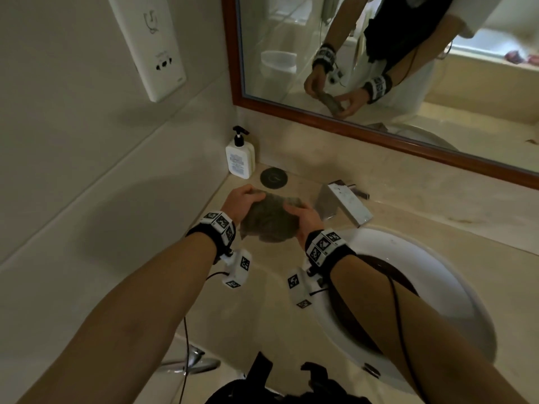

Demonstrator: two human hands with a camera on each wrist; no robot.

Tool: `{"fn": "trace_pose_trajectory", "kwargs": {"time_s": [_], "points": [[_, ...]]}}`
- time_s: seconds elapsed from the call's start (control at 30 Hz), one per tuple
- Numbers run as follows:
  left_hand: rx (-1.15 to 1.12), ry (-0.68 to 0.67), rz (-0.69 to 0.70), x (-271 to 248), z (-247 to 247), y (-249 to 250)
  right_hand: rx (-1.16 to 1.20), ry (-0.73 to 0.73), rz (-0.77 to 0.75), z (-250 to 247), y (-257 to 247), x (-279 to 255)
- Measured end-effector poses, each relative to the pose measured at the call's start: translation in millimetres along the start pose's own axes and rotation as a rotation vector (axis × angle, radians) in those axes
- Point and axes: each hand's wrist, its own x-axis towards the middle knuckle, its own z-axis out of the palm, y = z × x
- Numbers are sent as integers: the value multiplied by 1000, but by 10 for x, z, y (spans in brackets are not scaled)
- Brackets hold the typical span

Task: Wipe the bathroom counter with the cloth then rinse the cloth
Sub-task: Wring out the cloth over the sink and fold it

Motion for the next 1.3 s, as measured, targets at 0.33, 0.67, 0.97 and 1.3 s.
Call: {"fn": "trace_pose_trajectory", "kwargs": {"time_s": [0.33, 0.67, 0.97, 1.3], "points": [[-10, -68, 56, 469, -93, 343, 64, -131, 152, 237, -402, 256], [166, 107, 27, 950, -230, 378, 115, 8, 110, 490, -653, 699], [412, 266, 236, 1259, -417, 573, 164, 139, 76, 717, -799, 1126], [685, 61, 296, 1401, -466, 436, 275, 37, 163, 1011, -863, 1286]]}}
